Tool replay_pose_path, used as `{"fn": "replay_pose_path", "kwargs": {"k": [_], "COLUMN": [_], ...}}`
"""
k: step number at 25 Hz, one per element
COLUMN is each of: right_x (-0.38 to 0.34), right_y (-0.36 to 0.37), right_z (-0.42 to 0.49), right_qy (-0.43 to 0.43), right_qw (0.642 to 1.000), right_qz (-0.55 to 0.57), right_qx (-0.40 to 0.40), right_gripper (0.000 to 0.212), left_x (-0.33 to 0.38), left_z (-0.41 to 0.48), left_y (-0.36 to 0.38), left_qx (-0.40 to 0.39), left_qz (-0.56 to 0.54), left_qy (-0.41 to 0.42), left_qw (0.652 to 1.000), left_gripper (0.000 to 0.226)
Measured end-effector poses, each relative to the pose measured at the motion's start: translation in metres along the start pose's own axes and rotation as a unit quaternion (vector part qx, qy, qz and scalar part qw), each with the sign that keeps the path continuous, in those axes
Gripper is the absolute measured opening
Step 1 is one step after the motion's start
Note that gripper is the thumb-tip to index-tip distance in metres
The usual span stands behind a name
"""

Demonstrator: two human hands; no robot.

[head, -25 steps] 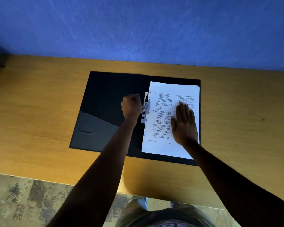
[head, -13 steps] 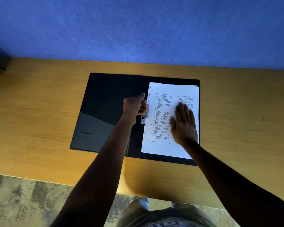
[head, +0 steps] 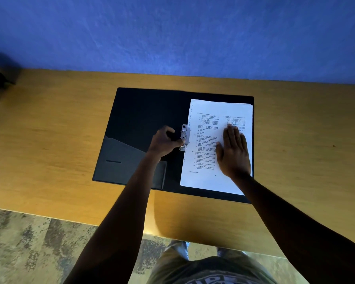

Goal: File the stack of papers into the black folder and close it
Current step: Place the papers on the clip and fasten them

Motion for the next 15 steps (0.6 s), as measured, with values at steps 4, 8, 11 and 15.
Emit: {"fn": "replay_pose_path", "kwargs": {"k": [4,8,11,15], "right_x": [0.0,-0.001,-0.001,-0.002], "right_y": [-0.001,-0.002,-0.002,-0.004], "right_z": [-0.001,0.0,-0.001,-0.003], "right_qy": [0.002,0.002,0.002,-0.003], "right_qw": [1.0,1.0,1.0,1.0], "right_qz": [0.001,0.002,0.005,0.007], "right_qx": [-0.005,-0.008,-0.007,0.0], "right_gripper": [0.058,0.058,0.058,0.057], "left_x": [-0.008,-0.004,-0.003,-0.008], "left_z": [0.002,0.001,0.001,-0.001], "left_y": [0.005,0.011,0.011,0.01], "left_qx": [0.01,0.029,0.034,0.039], "left_qz": [0.154,0.213,0.234,0.195], "left_qy": [0.005,0.008,0.002,-0.004], "left_qw": [0.988,0.976,0.972,0.98], "left_gripper": [0.056,0.053,0.046,0.041]}}
Point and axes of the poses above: each hand's wrist, its own z-axis towards the middle knuckle, its own y-axis out of the palm, x = y × z, the point moved 2 cm from there along z, towards the middle knuckle, and after that the axes turned 10 degrees about -x, right-handed, at the moved point
